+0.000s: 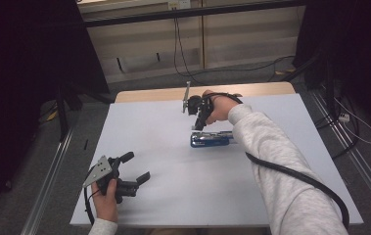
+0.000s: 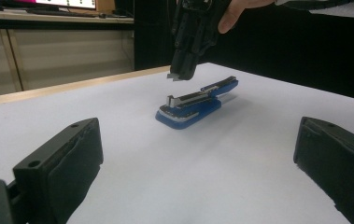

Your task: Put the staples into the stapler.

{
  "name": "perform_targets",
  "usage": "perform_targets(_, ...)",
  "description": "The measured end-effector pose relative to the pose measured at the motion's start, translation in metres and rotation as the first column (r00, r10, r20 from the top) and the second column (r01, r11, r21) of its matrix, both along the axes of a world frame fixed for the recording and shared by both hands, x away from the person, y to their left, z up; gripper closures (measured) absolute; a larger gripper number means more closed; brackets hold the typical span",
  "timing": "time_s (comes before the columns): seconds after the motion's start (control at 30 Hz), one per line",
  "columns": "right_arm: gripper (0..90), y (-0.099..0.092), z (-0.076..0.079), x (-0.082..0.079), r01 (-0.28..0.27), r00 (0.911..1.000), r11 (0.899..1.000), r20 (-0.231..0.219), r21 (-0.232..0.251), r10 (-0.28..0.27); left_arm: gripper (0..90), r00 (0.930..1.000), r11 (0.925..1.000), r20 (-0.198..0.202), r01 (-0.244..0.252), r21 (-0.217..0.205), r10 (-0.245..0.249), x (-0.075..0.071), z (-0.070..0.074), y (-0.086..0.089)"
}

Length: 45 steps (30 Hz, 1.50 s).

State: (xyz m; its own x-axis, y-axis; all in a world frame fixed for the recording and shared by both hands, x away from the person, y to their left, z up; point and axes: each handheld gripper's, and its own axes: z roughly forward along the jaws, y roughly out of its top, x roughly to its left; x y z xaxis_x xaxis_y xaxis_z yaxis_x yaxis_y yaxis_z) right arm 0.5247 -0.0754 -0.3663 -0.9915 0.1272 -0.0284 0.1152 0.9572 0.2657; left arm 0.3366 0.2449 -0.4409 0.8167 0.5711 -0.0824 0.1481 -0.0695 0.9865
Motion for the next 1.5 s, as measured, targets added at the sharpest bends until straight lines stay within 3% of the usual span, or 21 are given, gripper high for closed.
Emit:
perform_targets(0.03, 78.3, 0.0, 0.0, 0.0, 0.003, 1.0, 1.0, 0.006, -0.005, -0.003, 1.3, 0.9998, 0.9997, -0.019, 0.003, -0.023, -0.003, -0.001, 0.0, -0.001)
perform_targets(0.13, 78.3, 0.001, -0.001, 0.0, 0.0, 1.0, 1.0, 0.003, -0.003, 0.0, 1.3, 0.9995, 0.9997, -0.03, 0.007, -0.024, -0.007, -0.001, -0.001, -0.001)
perform_targets(0.17, 78.3, 0.001, -0.001, 0.0, 0.0, 1.0, 1.0, 0.006, -0.001, 0.0, 1.3, 1.0, 1.0, -0.003, 0.005, 0.0, -0.005, 0.001, 0.0, 0.0)
perform_targets(1.0, 78.2, 0.003, -0.013, -0.001, 0.006, 0.9996, 1.0, -0.026, -0.002, -0.006, 1.3, 0.9996, 0.9998, -0.027, 0.008, -0.018, -0.009, -0.001, -0.001, -0.003)
perform_targets(1.5, 78.2, -0.001, -0.021, -0.001, 0.015, 0.9993, 1.0, -0.033, -0.002, -0.015, 1.3, 0.9997, 0.9999, -0.02, 0.013, -0.01, -0.013, 0.0, -0.001, -0.002)
